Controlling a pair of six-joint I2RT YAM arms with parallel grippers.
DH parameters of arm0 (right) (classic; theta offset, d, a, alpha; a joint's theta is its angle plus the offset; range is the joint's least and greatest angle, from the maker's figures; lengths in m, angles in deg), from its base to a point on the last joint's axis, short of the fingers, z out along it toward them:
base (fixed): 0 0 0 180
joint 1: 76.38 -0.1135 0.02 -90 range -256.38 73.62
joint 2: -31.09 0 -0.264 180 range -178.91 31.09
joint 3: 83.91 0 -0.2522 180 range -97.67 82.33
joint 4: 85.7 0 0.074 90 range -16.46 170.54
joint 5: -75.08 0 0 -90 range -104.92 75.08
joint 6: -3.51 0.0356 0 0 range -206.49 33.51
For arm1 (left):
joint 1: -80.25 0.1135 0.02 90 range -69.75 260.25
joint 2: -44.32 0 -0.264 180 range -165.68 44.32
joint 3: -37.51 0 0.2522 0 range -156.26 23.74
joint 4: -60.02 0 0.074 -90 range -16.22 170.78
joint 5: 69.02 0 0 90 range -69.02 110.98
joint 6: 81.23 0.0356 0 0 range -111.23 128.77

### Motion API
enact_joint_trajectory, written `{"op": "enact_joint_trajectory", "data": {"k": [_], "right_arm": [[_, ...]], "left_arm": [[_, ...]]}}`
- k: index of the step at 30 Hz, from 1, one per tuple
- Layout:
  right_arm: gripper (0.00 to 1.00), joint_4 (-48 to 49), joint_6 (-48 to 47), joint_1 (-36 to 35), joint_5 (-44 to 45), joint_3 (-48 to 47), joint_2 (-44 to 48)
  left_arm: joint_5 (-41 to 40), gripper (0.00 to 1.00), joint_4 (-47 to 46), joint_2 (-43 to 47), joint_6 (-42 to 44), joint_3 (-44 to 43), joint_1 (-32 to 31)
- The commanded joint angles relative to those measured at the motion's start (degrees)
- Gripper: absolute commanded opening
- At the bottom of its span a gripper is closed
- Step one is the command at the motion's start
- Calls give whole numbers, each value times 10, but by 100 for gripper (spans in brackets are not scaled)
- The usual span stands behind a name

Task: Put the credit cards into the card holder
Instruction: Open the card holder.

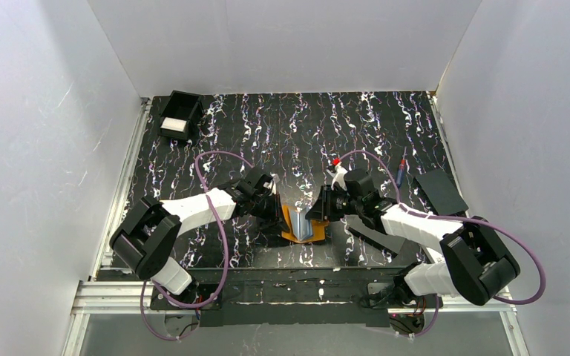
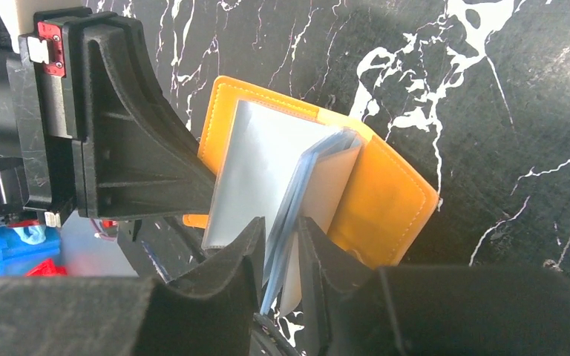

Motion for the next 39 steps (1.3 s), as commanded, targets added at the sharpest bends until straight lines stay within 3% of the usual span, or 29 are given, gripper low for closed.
{"op": "enact_joint_trajectory", "data": {"k": [1,8,14,18,20,23,28,32,39], "right_arm": [[30,20,-13,1,-9,6,1],[30,31,-20,1,-21,8,-11],[32,37,-20,1,-28,7,-15],[35,46,-17,1,-37,7,-19],[36,48,-15,1,-39,5,-18],[38,49,-14,1,-45,3,-19],[38,58,-10,0,-52,2,-20],[35,66,-6,-2,-56,2,-21],[29,71,-6,-3,-59,6,-19]], "left_arm": [[-5,8,12,5,13,5,-1],[-42,44,66,60,36,0,-1],[-91,64,129,104,65,-17,-1],[-86,82,138,122,63,-34,-2],[-88,86,136,132,54,-38,-5],[-86,83,127,144,54,-48,-14],[-25,57,77,129,42,-63,-29],[-24,43,43,123,30,-63,-44],[-19,37,32,83,29,-76,-55]]}}
